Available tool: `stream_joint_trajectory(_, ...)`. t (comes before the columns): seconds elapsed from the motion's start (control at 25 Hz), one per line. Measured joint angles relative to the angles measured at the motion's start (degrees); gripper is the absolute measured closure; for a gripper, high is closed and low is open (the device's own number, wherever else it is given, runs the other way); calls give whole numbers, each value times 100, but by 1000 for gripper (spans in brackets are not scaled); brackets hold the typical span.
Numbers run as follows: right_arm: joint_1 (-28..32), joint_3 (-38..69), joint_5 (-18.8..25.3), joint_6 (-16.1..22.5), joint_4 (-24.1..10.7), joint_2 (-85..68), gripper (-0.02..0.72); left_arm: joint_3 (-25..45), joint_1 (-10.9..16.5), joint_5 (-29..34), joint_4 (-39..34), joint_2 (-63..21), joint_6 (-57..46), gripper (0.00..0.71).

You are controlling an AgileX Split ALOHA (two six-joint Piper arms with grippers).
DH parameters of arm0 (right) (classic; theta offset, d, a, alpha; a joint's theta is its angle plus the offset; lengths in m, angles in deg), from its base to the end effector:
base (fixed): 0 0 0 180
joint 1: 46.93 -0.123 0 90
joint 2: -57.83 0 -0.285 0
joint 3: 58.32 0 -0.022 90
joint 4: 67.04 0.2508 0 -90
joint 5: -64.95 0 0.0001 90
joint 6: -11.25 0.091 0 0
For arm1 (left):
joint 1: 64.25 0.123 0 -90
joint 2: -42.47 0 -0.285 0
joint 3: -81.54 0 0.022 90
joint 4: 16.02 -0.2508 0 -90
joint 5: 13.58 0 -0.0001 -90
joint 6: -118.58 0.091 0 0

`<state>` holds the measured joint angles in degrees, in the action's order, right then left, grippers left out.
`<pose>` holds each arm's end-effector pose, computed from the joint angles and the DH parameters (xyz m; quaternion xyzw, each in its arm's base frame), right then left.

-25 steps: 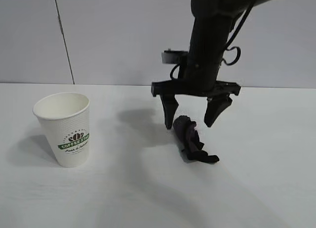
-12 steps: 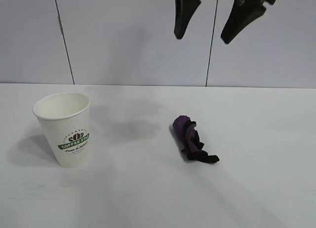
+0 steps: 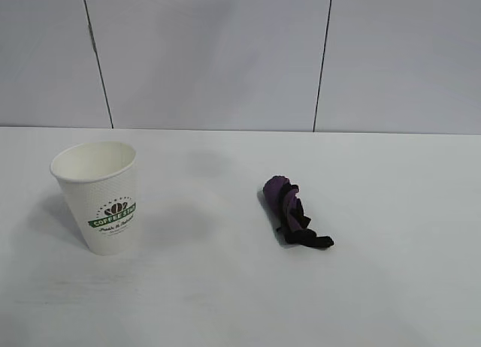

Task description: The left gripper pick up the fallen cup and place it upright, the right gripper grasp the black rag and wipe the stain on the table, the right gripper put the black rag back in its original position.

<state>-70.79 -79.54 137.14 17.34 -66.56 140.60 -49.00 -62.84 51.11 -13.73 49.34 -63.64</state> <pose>0.2190 0.0977 0.4816 -0.1424 0.9085 0.1055 0.3784 -0.0084 -0.0035 0.2675 -0.0261 0.8699 -0.0234 0.4920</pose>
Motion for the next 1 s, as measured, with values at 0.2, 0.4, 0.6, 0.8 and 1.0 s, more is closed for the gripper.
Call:
stream_joint_trajectory(0.2,0,15,31,-34,-49,-1243,126,0,0,0,0,0,0,16)
stream_joint_trajectory(0.4,0,573,51,-14,-166,-2648,126,0,0,0,0,0,0,16)
stream_joint_trajectory(0.6,0,1658,50,-9,-259,-4099,126,0,0,0,0,0,0,16)
stream_joint_trajectory(0.8,0,2937,50,24,-463,-5250,126,0,0,0,0,0,0,16)
stream_joint_trajectory(1.0,0,4013,50,132,-539,-6119,126,0,0,0,0,0,0,16)
